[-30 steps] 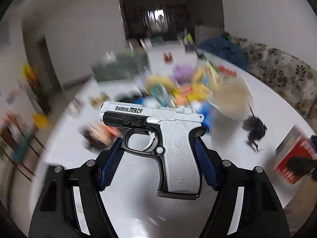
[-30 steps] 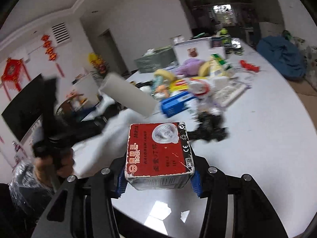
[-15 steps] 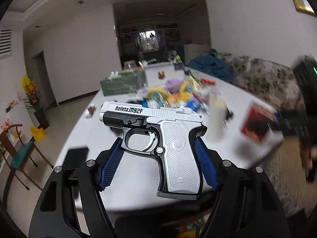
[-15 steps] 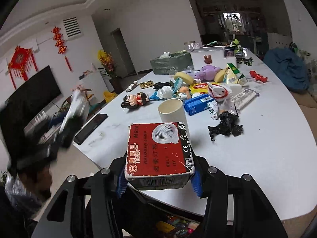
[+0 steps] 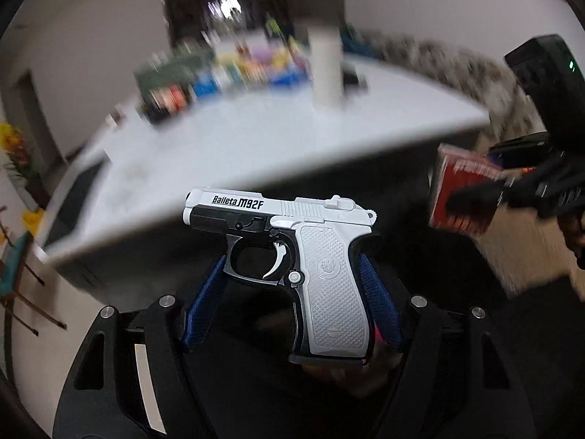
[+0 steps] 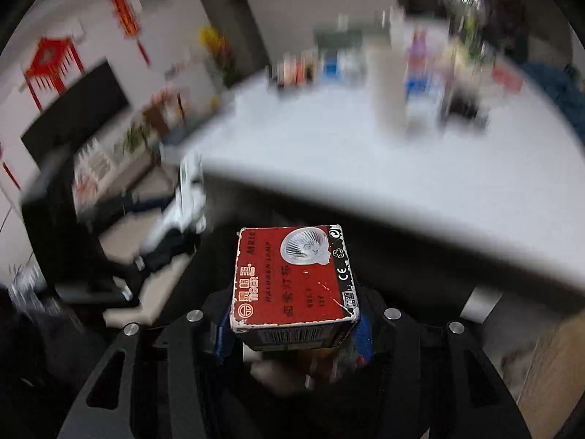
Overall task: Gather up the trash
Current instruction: 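Carry the red box and pistol to the box and release them, then grasp the white paper cup with the right tool while the left tool grasps the cartoon doll, then carry the cup and doll to the box and open both tools, then grasp the black plastic bag with the right tool while the left tool grasps the blue box, then lower both tools into the box under the table and open them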
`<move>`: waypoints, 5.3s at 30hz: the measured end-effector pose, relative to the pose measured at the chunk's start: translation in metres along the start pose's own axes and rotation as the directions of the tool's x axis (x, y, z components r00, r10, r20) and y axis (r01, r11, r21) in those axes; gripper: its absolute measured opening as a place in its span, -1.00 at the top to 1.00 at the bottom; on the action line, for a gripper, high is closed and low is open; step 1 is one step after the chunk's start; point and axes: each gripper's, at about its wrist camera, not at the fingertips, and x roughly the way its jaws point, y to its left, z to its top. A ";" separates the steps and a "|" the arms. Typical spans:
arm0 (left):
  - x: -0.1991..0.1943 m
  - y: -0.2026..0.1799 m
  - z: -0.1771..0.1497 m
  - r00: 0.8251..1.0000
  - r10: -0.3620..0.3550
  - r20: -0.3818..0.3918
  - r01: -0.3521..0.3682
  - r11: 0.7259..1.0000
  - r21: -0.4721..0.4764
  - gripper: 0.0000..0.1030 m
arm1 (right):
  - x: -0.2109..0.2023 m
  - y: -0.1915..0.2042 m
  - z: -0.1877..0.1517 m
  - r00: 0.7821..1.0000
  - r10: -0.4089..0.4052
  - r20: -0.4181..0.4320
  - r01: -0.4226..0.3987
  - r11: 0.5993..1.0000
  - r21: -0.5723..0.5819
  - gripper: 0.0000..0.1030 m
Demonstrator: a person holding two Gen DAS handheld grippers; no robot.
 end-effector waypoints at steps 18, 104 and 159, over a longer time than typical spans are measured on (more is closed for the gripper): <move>0.035 0.041 0.006 0.994 -0.065 -0.091 0.054 0.991 -0.123 -0.73 | -0.042 -0.028 0.089 0.893 -0.262 0.365 0.299 0.953 -0.048 -0.84; 0.010 0.060 0.114 0.992 -0.036 0.121 0.043 0.998 -0.054 -0.74 | -0.045 -0.109 0.146 0.905 -0.312 0.291 0.288 0.950 0.124 -0.60; 0.029 0.020 0.018 0.993 -0.052 -0.104 0.049 0.998 -0.035 0.21 | 0.040 -0.008 0.009 0.991 0.028 -0.128 -0.030 0.999 -0.014 0.61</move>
